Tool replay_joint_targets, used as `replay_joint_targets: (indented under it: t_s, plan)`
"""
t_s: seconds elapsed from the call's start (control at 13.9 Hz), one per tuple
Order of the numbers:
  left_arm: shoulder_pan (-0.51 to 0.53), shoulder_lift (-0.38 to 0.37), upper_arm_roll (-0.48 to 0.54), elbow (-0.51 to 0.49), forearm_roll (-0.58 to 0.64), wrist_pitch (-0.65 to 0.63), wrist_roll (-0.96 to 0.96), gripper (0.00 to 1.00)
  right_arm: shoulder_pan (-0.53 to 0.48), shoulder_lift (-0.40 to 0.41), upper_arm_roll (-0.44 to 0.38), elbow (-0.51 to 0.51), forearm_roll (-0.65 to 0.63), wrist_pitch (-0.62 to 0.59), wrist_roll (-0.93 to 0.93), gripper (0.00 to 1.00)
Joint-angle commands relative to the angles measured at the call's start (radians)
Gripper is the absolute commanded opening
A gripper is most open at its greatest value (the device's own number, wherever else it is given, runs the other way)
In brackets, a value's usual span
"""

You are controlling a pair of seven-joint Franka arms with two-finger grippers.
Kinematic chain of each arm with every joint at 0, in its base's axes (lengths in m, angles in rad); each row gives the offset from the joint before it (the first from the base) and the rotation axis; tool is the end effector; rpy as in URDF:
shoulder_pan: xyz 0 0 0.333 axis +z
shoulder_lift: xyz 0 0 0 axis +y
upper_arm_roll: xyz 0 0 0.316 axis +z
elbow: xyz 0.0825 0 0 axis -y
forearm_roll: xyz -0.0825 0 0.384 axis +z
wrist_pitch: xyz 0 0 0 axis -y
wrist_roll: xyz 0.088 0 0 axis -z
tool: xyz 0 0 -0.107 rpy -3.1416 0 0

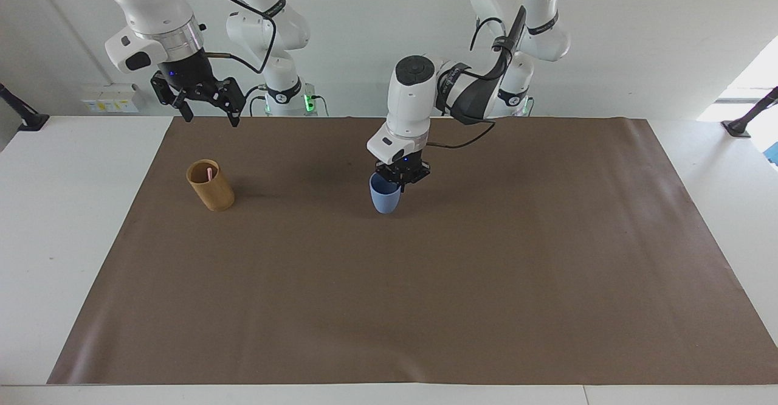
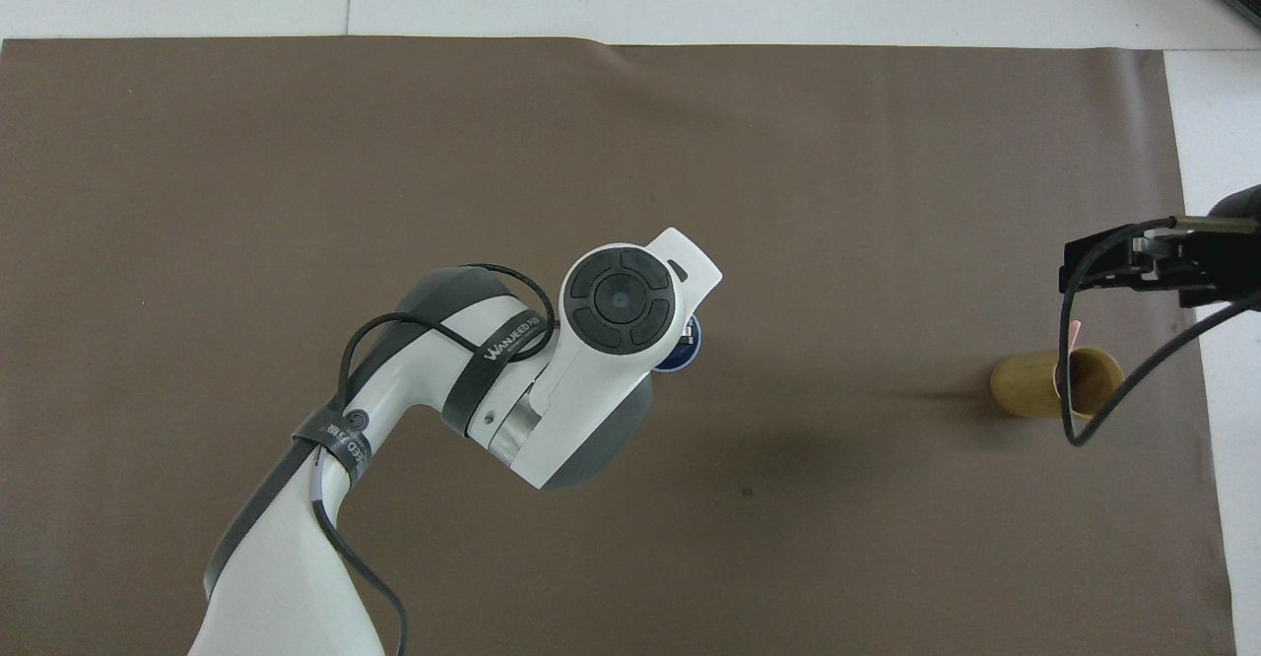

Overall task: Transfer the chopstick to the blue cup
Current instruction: 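Slide the blue cup with the left gripper toward the table center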

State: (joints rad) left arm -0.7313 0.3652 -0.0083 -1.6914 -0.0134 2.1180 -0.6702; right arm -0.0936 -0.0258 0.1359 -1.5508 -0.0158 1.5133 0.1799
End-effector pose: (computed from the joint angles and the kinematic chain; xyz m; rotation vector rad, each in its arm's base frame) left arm 0.4893 -0.4465 0.3910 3.0887 -0.0960 0.0577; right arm 0.5405 0.0222 0.6429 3.1136 -0.2159 -0.0152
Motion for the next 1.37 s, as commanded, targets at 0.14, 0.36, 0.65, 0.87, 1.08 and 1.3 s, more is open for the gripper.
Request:
replay_joint_targets:
  t_s: [0.14,0.36,0.65,0.87,1.08,1.3]
  plan:
    - [-0.045,0.018,0.019,-0.010,0.004,0.042,-0.085,0.00,-0.006,-0.009,0.002,-0.017,-0.010,0.004,-0.025,1.00]
    - [-0.043,0.021,0.019,-0.022,-0.005,0.062,-0.132,1.00,-0.005,-0.009,0.002,-0.017,-0.010,0.004,-0.023,1.00]
    - [-0.007,-0.032,0.028,-0.011,-0.005,-0.001,-0.121,1.00,-0.003,-0.008,0.004,-0.015,-0.012,0.024,-0.023,1.00]
    - [0.099,-0.132,0.028,-0.013,-0.005,-0.108,-0.008,1.00,-0.005,0.000,0.004,-0.015,-0.033,0.031,-0.025,1.00]
    - [0.237,-0.210,0.027,-0.022,-0.005,-0.199,0.142,1.00,-0.012,0.007,0.002,-0.028,-0.050,0.033,-0.039,1.00]
    - [0.338,-0.242,0.027,-0.022,-0.017,-0.260,0.254,1.00,-0.020,0.006,0.001,-0.106,-0.095,0.088,-0.129,1.00]
